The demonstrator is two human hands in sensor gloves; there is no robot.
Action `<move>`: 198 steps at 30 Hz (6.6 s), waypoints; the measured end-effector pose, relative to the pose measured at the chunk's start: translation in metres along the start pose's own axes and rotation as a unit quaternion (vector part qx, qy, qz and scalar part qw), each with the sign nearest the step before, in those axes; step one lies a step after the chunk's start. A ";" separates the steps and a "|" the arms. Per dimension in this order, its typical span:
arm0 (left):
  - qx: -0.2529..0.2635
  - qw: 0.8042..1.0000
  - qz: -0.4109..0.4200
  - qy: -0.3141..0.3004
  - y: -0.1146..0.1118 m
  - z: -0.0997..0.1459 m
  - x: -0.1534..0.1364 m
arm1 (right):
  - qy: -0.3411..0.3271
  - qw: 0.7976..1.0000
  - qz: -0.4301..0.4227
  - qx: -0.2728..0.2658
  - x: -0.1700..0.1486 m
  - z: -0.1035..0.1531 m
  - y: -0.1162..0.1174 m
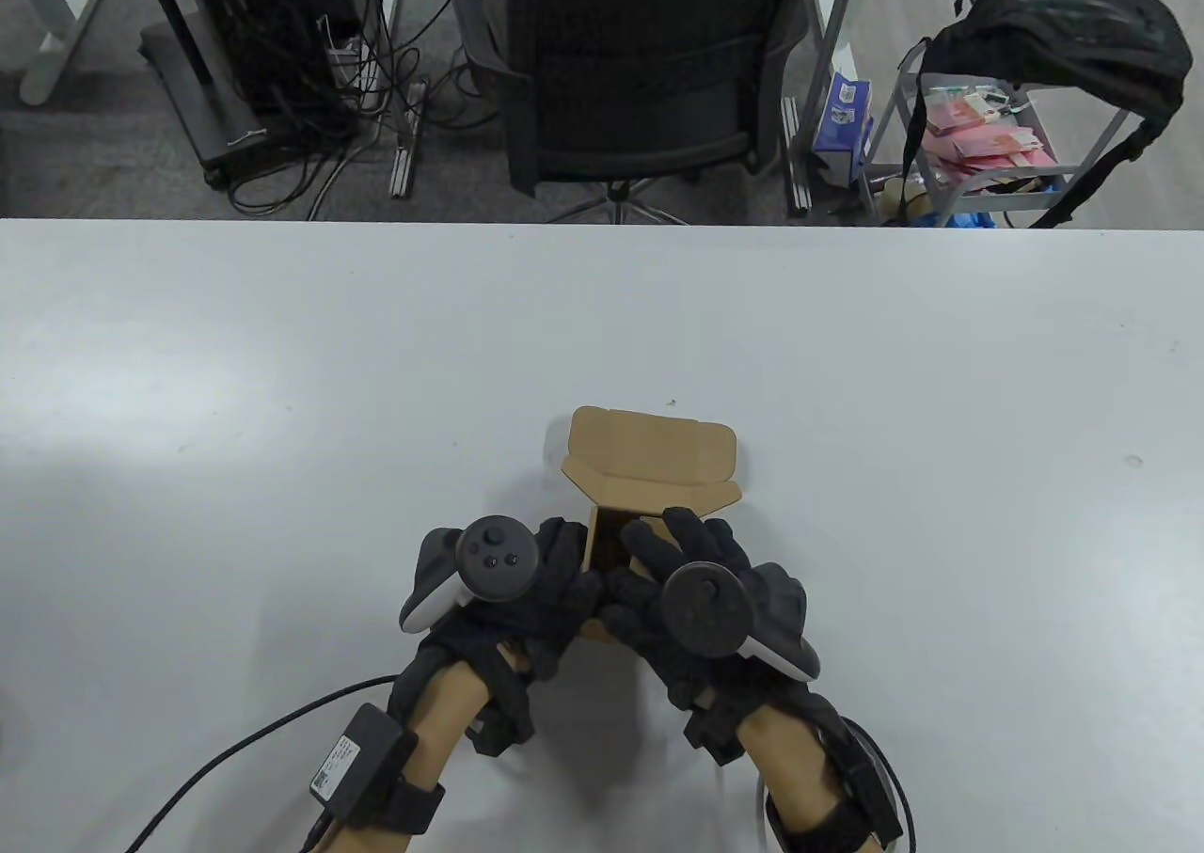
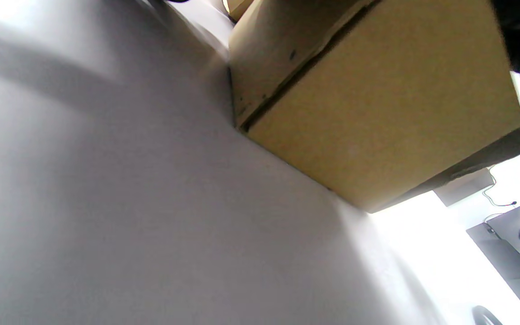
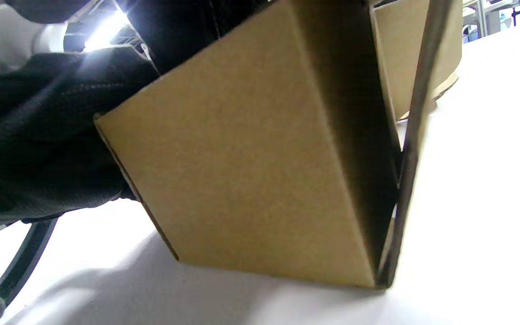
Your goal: Fully disassemble small mailer box
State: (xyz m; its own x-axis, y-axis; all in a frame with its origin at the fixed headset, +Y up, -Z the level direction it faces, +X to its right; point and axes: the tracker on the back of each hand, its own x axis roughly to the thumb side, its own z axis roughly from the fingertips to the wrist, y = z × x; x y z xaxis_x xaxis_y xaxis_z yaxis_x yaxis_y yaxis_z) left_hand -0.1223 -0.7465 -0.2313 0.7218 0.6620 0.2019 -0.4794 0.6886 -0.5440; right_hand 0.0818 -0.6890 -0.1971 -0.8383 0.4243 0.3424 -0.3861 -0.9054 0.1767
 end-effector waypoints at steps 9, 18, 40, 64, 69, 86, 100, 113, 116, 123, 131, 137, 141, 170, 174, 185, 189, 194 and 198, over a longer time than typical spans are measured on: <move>0.001 1.000 0.001 0.000 -0.001 0.000 0.000 | 0.026 0.999 -0.038 -0.029 -0.015 0.007 -0.018; 0.001 1.000 0.001 0.000 -0.001 0.000 0.000 | 0.140 0.987 -0.071 -0.012 -0.065 0.017 -0.039; 0.002 1.000 0.000 0.004 -0.001 0.000 -0.001 | 0.341 0.929 -0.131 0.058 -0.138 0.025 -0.018; 0.000 1.000 -0.002 0.005 -0.003 -0.001 0.001 | 0.301 0.952 0.049 -0.032 -0.093 -0.014 -0.008; -0.001 1.000 -0.001 0.003 -0.003 -0.001 0.000 | 0.346 0.935 0.052 -0.054 -0.102 -0.016 -0.008; 0.006 1.000 -0.005 0.008 -0.004 -0.001 0.001 | 0.184 0.972 0.024 -0.147 -0.014 0.027 -0.040; 0.008 1.000 -0.005 0.010 -0.005 -0.001 0.001 | 0.232 0.973 0.001 0.011 -0.046 0.012 -0.010; 0.009 1.000 -0.005 0.013 -0.005 -0.001 0.001 | 0.256 0.961 -0.052 0.091 -0.063 0.010 0.004; 0.009 1.000 -0.006 0.013 -0.005 -0.001 0.001 | 0.257 0.961 -0.051 0.092 -0.063 0.011 0.004; 0.036 0.999 -0.017 0.017 -0.005 0.000 0.005 | 0.261 0.957 -0.078 0.101 -0.069 0.011 0.008; 0.165 0.982 -0.077 0.055 -0.006 0.008 0.023 | 0.255 0.954 -0.104 0.119 -0.073 0.011 0.010; 0.194 0.976 -0.067 0.067 -0.004 0.010 0.023 | 0.255 0.952 -0.113 0.123 -0.074 0.012 0.009; 0.191 0.978 -0.067 0.058 -0.003 0.009 0.022 | 0.255 0.952 -0.117 0.124 -0.075 0.012 0.009; 0.153 0.987 -0.034 0.044 0.007 0.009 0.014 | 0.265 0.936 -0.184 0.143 -0.094 0.017 0.007; 0.264 0.952 -0.152 0.008 0.019 0.023 0.037 | 0.263 0.935 -0.185 0.148 -0.096 0.017 0.008; -0.006 0.951 -0.270 -0.150 -0.005 -0.021 0.135 | 0.255 0.931 -0.203 0.164 -0.104 0.019 0.009; -0.040 0.935 -0.326 -0.136 -0.022 -0.043 0.138 | 0.253 0.932 -0.199 0.168 -0.104 0.019 0.009; -0.103 0.945 -0.297 -0.096 -0.034 -0.060 0.126 | 0.254 0.932 -0.195 0.169 -0.105 0.020 0.009; -0.105 0.937 -0.326 -0.064 -0.030 -0.059 0.118 | 0.252 0.932 -0.196 0.170 -0.105 0.020 0.009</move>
State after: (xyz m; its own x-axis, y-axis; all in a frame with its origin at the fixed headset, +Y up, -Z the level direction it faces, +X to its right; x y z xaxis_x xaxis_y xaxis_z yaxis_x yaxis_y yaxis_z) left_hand 0.0069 -0.7064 -0.2388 0.7549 0.1606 0.6359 0.1604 0.8949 -0.4164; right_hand 0.1737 -0.7414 -0.2131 -0.7658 0.5823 -0.2729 -0.6287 -0.5884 0.5085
